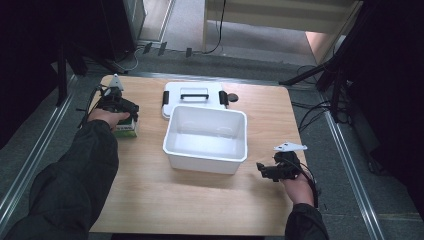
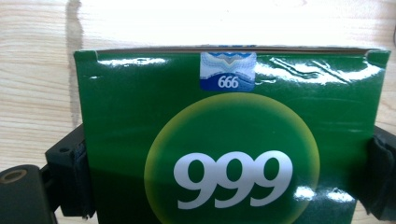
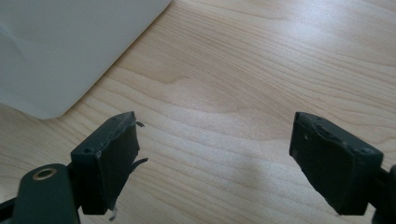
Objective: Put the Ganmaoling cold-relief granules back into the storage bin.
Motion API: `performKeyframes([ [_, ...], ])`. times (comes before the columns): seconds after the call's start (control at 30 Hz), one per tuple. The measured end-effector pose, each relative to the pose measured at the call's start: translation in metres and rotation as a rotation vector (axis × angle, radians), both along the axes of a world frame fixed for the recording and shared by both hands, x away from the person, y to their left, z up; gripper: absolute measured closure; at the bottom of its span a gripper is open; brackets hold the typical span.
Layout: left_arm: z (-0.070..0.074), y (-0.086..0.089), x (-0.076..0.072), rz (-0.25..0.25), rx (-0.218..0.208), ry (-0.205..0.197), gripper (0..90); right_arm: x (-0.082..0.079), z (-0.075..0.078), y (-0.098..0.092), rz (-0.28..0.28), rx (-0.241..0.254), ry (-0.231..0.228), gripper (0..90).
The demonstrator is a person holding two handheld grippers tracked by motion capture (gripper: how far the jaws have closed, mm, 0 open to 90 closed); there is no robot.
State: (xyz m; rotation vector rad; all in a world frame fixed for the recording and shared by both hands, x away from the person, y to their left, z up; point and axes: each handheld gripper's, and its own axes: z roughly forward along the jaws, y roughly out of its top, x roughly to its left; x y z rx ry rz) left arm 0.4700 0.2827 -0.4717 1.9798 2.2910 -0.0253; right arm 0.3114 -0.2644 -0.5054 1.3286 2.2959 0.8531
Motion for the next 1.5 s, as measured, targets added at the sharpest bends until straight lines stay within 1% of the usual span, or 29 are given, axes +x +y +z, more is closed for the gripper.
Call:
performKeyframes([
  [0.03, 0.002, 0.001, 0.000, 0.002, -0.003, 0.000, 5.3, 0.000, 0.000, 0.000, 0.003, -0.001, -0.001, 15.8],
  [0.1, 0.006, 0.004, 0.000, 0.011, -0.029, -0.004, 5.5, 0.001, 0.000, 0.000, 0.005, -0.004, 0.000, 15.8],
  [0.17, 0.012, 0.004, 0.000, 0.001, -0.013, 0.001, 5.6, 0.001, 0.000, 0.001, 0.009, -0.003, 0.000, 15.8],
  [0.2, 0.015, 0.005, -0.001, 0.000, -0.013, -0.004, 5.7, 0.001, 0.000, 0.001, 0.007, -0.001, 0.000, 15.8],
  [0.3, 0.028, 0.008, -0.002, 0.004, -0.033, -0.010, 5.7, 0.001, 0.000, 0.002, 0.006, 0.000, 0.001, 15.8],
  [0.4, 0.043, 0.009, -0.004, 0.002, -0.042, -0.022, 5.7, 0.003, 0.000, 0.003, 0.011, -0.001, -0.001, 15.8],
  [0.43, 0.043, 0.009, -0.004, 0.002, -0.042, -0.022, 5.8, 0.003, 0.000, 0.003, 0.011, -0.003, 0.001, 15.8],
  [0.47, 0.054, 0.010, -0.005, -0.002, -0.046, -0.025, 5.8, 0.004, 0.000, 0.004, 0.014, -0.002, 0.000, 15.8],
  [0.63, 0.081, 0.007, -0.010, -0.012, -0.044, -0.025, 5.9, 0.007, 0.000, 0.008, 0.023, -0.002, -0.001, 15.8],
  [0.7, 0.094, 0.002, -0.012, -0.026, -0.046, -0.030, 5.9, 0.008, 0.000, 0.009, 0.027, -0.005, -0.001, 15.8],
  [0.73, 0.099, 0.000, -0.012, -0.030, -0.045, -0.031, 5.9, 0.009, 0.000, 0.010, 0.032, -0.007, -0.001, 15.8],
  [0.77, 0.106, -0.004, -0.013, -0.041, -0.039, -0.032, 5.9, 0.009, 0.000, 0.010, 0.031, -0.006, 0.000, 15.8],
  [0.83, 0.116, -0.008, -0.015, -0.052, -0.037, -0.038, 5.9, 0.010, 0.000, 0.011, 0.027, -0.003, -0.002, 15.8],
  [0.93, 0.131, -0.018, -0.017, -0.063, -0.058, -0.059, 5.9, 0.011, 0.000, 0.012, 0.032, -0.003, -0.002, 15.8],
  [1.03, 0.140, -0.028, -0.019, -0.075, -0.073, -0.060, 5.9, 0.011, 0.001, 0.012, 0.032, -0.005, -0.003, 15.8],
  [1.07, 0.143, -0.033, -0.019, -0.077, -0.072, -0.064, 5.9, 0.011, 0.001, 0.012, 0.030, -0.002, -0.004, 15.8],
  [1.17, 0.154, -0.047, -0.020, -0.098, -0.051, -0.085, 5.9, 0.012, 0.001, 0.011, 0.023, -0.001, -0.004, 15.8],
  [1.2, 0.156, -0.051, -0.021, -0.105, -0.051, -0.085, 5.9, 0.012, 0.001, 0.010, 0.021, 0.000, -0.008, 15.9],
  [1.33, 0.164, -0.066, -0.021, -0.127, -0.040, -0.085, 5.9, 0.011, 0.001, 0.007, 0.010, 0.001, -0.009, 15.8],
  [1.4, 0.168, -0.074, -0.021, -0.130, -0.061, -0.089, 5.9, 0.010, 0.001, 0.007, 0.003, 0.006, -0.008, 15.8],
  [1.5, 0.173, -0.088, -0.022, -0.154, -0.053, -0.094, 5.9, 0.010, 0.001, 0.006, 0.006, 0.005, -0.007, 15.8],
])
